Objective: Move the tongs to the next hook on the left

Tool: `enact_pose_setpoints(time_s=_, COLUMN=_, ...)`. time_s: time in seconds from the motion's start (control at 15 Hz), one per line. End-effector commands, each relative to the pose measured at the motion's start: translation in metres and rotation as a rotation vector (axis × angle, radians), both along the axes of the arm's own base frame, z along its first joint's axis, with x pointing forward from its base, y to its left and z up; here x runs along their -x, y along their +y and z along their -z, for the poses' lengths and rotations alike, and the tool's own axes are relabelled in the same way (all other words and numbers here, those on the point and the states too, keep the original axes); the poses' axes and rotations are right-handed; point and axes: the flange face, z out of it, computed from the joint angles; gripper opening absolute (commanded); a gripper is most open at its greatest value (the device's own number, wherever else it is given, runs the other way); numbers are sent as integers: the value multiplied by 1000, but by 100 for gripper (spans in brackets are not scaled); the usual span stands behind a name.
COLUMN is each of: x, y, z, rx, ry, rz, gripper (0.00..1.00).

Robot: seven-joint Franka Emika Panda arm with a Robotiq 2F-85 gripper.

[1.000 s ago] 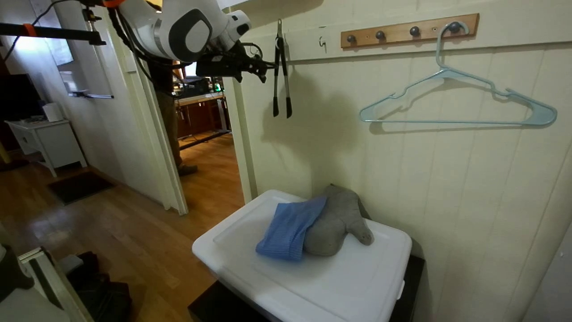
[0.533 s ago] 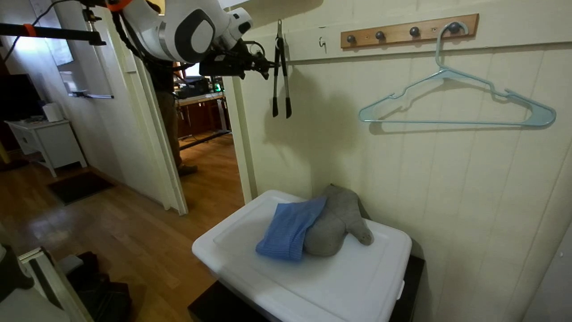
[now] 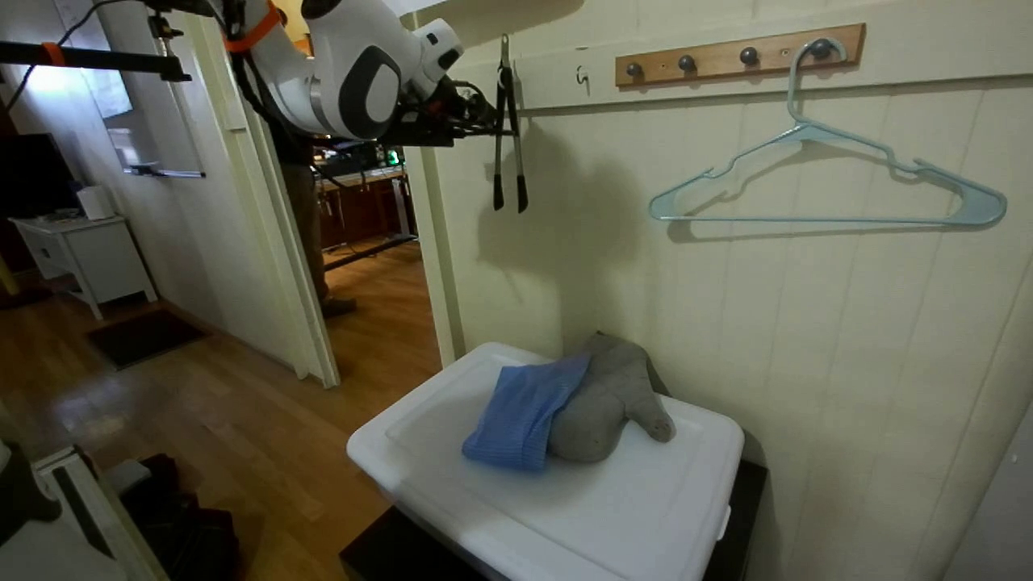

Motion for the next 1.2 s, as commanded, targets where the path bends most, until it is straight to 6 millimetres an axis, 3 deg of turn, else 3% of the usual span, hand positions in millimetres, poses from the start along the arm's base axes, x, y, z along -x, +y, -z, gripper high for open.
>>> enact_pose_setpoints(time_s=0.0, x=-17, y=6, z=11, rx=-36, ry=-73, rz=-7, gripper=100)
enact_pose_setpoints(time_s=0.67, x=-43, y=8, z=27, rx=-55, ry=-200, rz=-24, gripper=97)
enact_pose_setpoints(time_s=0.73, x=-45, y=8, z=28, rx=-55, ry=-206, rz=-26, gripper=74)
enact_pose_setpoints(time_s=0.87, x=-48, y=9, z=29, rx=-54, ry=-216, rz=-32, gripper=69)
enact_pose_setpoints(time_s=1.13, x=-51, y=7, z=27, rx=-44, ry=-236, rz=-31, gripper=38)
